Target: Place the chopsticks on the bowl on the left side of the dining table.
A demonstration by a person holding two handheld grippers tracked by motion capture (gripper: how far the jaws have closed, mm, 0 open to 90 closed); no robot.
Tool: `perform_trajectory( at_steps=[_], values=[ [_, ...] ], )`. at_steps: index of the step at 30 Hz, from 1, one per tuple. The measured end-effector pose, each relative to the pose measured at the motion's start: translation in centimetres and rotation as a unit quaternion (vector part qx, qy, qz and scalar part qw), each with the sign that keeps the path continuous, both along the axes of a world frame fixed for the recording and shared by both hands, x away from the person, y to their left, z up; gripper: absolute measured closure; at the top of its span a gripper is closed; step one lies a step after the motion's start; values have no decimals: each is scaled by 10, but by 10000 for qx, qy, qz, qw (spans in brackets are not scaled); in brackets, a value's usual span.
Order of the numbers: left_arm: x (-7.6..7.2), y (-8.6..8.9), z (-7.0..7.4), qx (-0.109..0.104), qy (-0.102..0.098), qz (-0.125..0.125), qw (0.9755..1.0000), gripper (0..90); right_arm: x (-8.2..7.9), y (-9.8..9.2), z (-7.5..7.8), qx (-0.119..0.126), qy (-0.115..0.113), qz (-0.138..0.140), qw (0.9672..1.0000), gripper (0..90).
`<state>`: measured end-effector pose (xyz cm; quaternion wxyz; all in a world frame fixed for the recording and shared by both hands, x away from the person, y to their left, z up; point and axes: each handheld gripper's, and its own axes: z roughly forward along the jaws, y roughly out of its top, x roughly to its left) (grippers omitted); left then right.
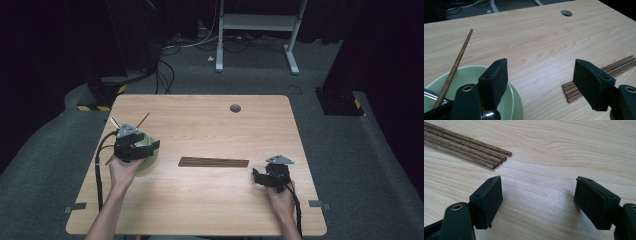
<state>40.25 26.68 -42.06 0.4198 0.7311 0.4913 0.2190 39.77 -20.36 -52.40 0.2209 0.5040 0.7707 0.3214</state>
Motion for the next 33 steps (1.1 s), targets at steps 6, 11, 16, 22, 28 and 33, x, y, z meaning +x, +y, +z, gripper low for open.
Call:
perform_trajectory(
  at_steps=[6,11,16,22,28,33],
  values=[
    [3,-10,0,-33,5,-143,9999,282,0,0,0,-1,0,1,10000,222],
    [4,-21,-2,-18,12,-280,9996,283,0,0,0,-1,1,0,10000,223],
    [6,-30,-2,0,9,-372,9993,282,0,0,0,-1,0,0,10000,222],
    [9,-39,-4,-106,37,-488,9987,282,0,0,0,-1,1,-1,10000,222],
    [12,-46,-6,-135,54,-547,9984,283,0,0,0,0,1,-1,10000,222],
    [13,-51,-7,-124,78,-597,9981,283,0,0,0,-1,1,-1,10000,222]
  ],
)
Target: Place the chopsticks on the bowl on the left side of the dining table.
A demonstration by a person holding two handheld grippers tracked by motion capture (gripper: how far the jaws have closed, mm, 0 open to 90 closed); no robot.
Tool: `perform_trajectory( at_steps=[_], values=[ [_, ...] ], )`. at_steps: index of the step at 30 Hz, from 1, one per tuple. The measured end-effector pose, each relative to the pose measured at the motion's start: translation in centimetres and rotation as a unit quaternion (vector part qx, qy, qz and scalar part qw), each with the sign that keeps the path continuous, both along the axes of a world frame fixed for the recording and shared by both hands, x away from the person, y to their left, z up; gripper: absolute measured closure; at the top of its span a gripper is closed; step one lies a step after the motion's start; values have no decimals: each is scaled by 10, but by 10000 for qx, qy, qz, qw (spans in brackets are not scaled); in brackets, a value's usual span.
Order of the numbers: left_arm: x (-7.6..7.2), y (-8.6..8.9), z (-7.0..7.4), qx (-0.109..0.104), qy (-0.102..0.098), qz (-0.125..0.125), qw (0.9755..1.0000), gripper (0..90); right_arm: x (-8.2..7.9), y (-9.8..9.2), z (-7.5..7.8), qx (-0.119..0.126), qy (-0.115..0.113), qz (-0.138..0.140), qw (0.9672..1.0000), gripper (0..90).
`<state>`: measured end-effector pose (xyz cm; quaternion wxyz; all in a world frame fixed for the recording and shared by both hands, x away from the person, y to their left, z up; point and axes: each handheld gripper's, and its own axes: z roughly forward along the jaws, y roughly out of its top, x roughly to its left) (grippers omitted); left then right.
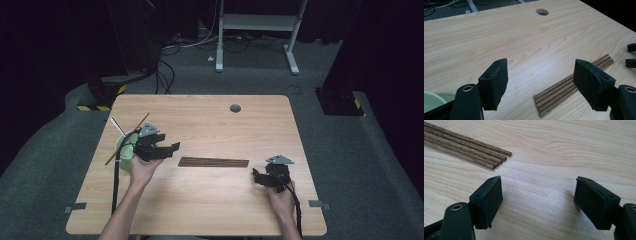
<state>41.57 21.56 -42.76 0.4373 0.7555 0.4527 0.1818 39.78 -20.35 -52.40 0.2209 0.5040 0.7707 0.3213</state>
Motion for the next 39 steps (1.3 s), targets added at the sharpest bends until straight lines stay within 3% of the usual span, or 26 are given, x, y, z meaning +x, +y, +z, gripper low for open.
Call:
perform_trajectory(
  at_steps=[11,15,29,39],
  values=[
    [3,-16,6,24,-57,-161,9999,283,0,0,0,0,0,0,10000,222],
    [6,-26,3,217,42,-240,9995,298,0,0,0,-1,1,-3,10000,222],
    [12,-42,-4,135,159,-374,9991,300,0,0,0,2,-5,1,10000,222],
    [19,-65,-9,279,244,-587,9976,296,0,0,0,0,-5,2,10000,222]
  ],
)
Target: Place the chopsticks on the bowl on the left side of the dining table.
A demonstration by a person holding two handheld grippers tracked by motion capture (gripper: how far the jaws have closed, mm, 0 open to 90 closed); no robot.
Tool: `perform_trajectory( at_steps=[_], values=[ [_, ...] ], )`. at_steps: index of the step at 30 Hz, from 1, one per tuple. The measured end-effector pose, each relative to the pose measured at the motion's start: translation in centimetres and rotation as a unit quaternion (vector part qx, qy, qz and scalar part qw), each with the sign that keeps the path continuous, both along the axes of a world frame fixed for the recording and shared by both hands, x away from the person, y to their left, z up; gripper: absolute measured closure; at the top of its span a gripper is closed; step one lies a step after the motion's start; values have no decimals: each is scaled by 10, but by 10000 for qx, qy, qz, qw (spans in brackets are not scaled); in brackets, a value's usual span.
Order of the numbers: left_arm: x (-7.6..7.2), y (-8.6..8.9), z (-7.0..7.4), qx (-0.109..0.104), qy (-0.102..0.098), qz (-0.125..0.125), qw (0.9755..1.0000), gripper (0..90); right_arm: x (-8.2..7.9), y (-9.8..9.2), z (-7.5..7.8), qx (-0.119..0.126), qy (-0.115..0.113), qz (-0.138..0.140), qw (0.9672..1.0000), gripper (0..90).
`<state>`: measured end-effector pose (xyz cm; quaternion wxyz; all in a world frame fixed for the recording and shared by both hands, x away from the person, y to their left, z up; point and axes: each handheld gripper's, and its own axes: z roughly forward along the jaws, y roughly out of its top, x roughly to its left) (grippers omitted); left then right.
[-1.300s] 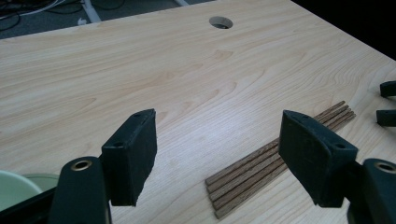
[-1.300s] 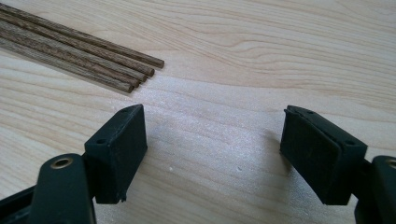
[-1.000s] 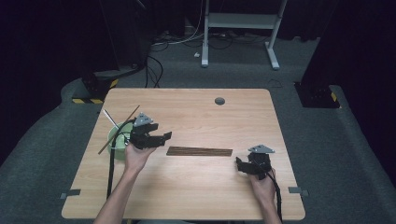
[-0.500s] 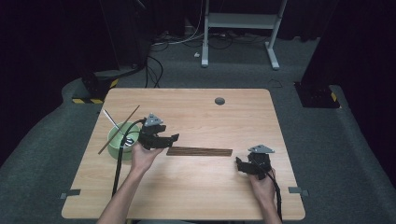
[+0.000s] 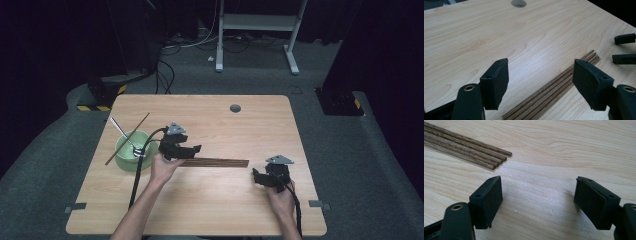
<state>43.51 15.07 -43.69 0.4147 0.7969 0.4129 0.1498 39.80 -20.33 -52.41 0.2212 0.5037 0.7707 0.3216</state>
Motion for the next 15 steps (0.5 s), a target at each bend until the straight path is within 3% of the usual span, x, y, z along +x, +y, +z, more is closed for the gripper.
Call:
perform_trajectory(
  at_steps=[5,15],
  values=[
    [3,-9,0,157,2,-84,9998,295,0,0,0,-1,0,1,10000,222],
    [7,-22,-7,144,99,-197,9997,290,0,0,0,8,7,-11,10000,222]
  ],
)
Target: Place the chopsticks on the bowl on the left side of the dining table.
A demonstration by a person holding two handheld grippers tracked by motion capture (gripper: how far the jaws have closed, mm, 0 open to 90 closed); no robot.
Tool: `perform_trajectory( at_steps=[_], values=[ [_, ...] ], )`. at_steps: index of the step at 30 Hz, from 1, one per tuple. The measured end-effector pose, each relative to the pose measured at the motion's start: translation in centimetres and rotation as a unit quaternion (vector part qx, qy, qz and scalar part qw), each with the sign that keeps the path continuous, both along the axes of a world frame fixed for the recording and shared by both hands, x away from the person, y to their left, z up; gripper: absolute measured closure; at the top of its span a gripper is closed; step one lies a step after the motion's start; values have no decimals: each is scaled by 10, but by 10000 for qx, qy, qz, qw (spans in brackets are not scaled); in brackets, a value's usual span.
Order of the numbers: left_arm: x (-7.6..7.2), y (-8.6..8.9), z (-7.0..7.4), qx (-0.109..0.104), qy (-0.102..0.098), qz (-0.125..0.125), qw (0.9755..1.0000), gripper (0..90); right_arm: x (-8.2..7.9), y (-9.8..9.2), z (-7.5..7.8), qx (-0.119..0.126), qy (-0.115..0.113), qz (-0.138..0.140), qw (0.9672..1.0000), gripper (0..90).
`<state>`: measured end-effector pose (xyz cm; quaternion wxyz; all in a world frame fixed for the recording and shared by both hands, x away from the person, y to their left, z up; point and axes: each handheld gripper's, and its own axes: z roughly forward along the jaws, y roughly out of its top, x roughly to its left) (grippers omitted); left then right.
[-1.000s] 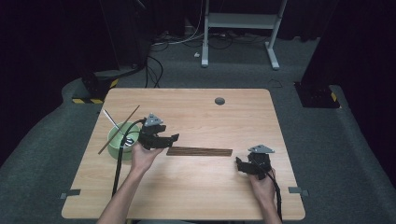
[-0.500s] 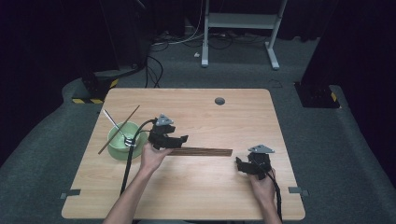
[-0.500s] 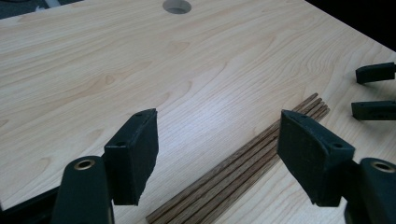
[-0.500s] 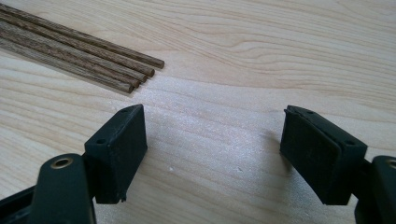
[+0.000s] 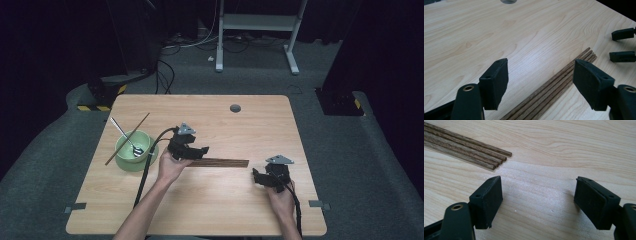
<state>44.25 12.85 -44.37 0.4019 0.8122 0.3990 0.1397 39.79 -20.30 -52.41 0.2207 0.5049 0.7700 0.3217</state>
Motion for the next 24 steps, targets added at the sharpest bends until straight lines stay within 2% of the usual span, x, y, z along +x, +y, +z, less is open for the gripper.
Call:
perform_trajectory(
  at_steps=[12,17,19,24],
  values=[
    [7,-21,-7,79,33,-107,9999,288,0,0,0,1,1,0,10000,222],
    [11,-28,-15,152,129,-108,9997,292,0,0,0,-1,-1,1,10000,222],
    [12,-31,-19,192,97,-111,9997,304,0,0,0,0,1,0,10000,222],
    [16,-40,-27,192,211,-179,9994,313,0,0,0,-2,0,2,10000,222]
  ],
)
